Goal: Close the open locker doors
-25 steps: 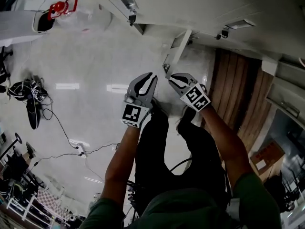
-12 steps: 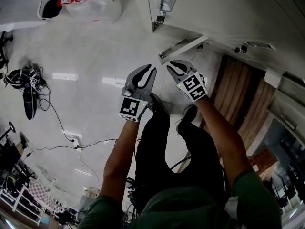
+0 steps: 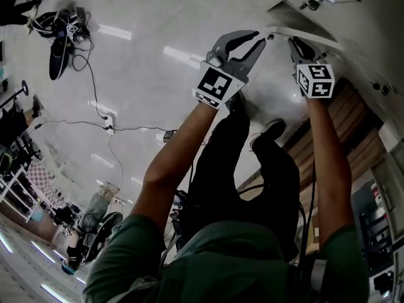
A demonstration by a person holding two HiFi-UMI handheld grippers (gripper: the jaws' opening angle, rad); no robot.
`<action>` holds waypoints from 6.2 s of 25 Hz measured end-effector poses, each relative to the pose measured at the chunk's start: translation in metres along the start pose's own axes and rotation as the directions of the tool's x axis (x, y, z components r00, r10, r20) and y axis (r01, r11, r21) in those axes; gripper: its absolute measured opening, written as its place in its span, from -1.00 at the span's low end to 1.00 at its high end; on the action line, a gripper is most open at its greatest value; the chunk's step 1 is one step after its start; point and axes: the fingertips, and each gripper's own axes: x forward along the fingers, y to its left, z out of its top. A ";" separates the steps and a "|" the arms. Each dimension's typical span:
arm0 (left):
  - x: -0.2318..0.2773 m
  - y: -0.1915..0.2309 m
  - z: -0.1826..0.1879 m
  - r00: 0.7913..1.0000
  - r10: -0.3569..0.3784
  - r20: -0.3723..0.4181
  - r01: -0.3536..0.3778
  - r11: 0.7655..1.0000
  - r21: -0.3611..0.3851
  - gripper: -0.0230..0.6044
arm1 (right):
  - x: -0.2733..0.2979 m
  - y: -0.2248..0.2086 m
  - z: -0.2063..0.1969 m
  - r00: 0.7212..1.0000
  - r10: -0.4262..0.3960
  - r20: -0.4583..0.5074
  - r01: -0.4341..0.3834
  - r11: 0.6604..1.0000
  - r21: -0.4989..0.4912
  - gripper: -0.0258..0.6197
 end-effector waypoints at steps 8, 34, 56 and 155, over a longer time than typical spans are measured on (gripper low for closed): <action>-0.020 0.002 0.011 1.000 0.026 -0.015 -0.025 0.999 0.029 -0.72 | 0.002 -0.039 0.007 0.996 -0.087 -0.019 0.088 0.994 0.065 -0.76; -0.100 -0.050 0.220 0.990 -0.056 0.127 0.026 0.974 0.225 -0.74 | -0.117 0.040 0.146 0.995 -0.030 0.093 0.015 0.987 0.158 -0.79; -0.154 -0.277 0.461 0.909 -0.352 0.222 0.277 0.909 0.310 -0.92 | -0.542 0.119 0.313 0.793 -0.075 0.604 0.120 0.992 -0.034 -0.90; 0.041 -0.461 0.408 0.765 -0.640 0.074 0.594 0.745 0.303 -0.91 | -0.659 -0.214 0.075 0.790 -0.597 0.142 0.537 0.785 0.310 -0.77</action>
